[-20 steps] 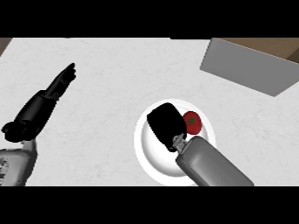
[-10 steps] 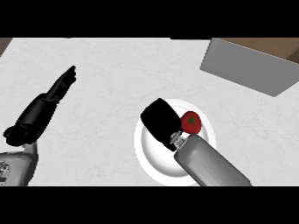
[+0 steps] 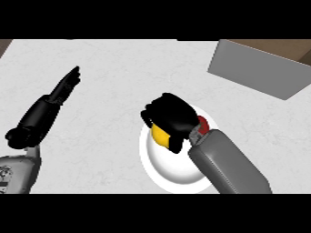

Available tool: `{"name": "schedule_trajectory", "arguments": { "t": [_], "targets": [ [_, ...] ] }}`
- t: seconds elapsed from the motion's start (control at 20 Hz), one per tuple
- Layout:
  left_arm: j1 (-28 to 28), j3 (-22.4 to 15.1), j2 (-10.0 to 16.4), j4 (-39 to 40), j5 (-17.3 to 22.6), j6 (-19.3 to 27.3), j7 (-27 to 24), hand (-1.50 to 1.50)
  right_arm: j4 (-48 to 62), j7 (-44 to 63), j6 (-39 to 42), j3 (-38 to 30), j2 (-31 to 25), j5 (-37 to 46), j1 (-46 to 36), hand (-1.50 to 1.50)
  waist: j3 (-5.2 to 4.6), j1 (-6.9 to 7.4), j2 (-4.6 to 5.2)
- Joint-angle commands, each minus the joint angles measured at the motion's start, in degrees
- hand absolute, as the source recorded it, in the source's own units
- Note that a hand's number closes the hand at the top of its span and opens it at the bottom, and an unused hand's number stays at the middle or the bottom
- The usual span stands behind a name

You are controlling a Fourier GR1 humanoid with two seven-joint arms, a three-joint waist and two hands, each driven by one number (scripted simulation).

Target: Pick the lemon from the plate and place it in the cardboard box

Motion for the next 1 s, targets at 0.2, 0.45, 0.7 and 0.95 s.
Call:
{"name": "schedule_trajectory", "arguments": {
  "t": [0.2, 0.45, 0.7, 0.95],
  "targets": [
    [0.02, 2.22, 0.93, 3.09, 0.56, -1.56, -3.78, 0.00, -9.53, -7.57, -0.87, -8.43, -4.77, -3.83, -2.44, 1.50, -0.03, -0.23, -0.06],
    [-0.57, 1.11, -0.39, 1.78, -0.72, -0.08, -1.12, 0.00, -20.54, 3.34, 6.21, -18.21, -3.26, -8.63, -4.79, 1.50, -0.03, -0.96, -0.28],
    [-0.52, 0.97, -0.12, 0.55, -0.86, -0.42, 0.27, 0.00, -16.56, 15.27, 3.37, -28.73, 1.01, -10.16, -9.62, 1.50, -0.03, -0.06, -0.09],
    [0.81, 0.94, 0.38, -1.06, 0.11, -2.52, -0.31, 0.00, -8.23, 18.19, -0.93, -33.97, -0.93, -8.74, -16.46, 1.50, -0.04, 0.82, 0.06]
  ]
}}
